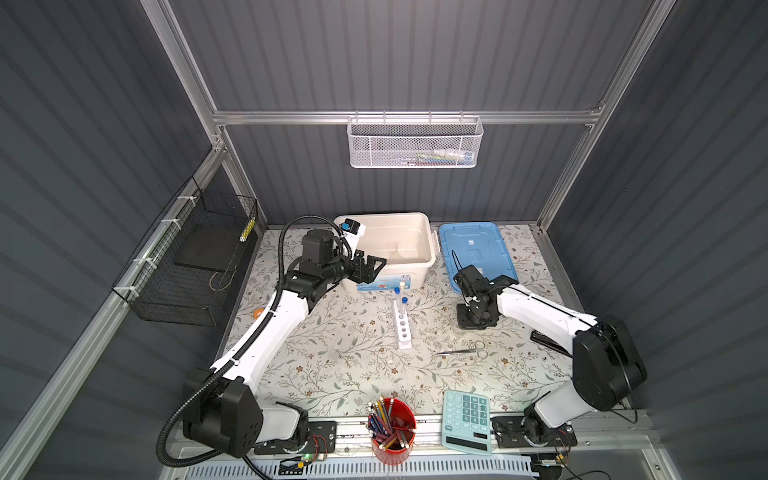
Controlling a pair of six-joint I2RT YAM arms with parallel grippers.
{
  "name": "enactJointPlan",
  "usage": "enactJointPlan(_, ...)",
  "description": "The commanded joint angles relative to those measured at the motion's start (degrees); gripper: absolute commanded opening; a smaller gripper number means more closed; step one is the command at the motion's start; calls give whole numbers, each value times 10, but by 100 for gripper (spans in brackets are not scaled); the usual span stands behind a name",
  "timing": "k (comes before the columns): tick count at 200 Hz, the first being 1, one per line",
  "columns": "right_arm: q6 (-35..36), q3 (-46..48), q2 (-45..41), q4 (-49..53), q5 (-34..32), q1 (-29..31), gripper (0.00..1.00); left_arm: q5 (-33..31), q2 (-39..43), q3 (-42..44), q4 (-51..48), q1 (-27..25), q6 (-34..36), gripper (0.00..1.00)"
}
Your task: Organize the chemistry lab equipment
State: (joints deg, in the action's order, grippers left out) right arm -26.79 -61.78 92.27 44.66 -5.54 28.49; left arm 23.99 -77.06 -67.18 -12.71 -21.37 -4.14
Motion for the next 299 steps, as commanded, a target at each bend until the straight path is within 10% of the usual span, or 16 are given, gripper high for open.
enactJointPlan(1,29,-27,28,-4,-5,-7,16,-6,10,-31,-46,-12,30,85)
enactJointPlan(91,47,-29,-59,9,-4,-47,28,-109,-42,-163,-178,-181,44,85)
enactJointPlan(164,38,68,-305,-65,7,-225,33,-198,-238,-324,-259,-339,-117,83)
enactJointPlan(299,0,165,-433,-153,139,-378,36,-260,-434,-404,-318,-376,-143,74)
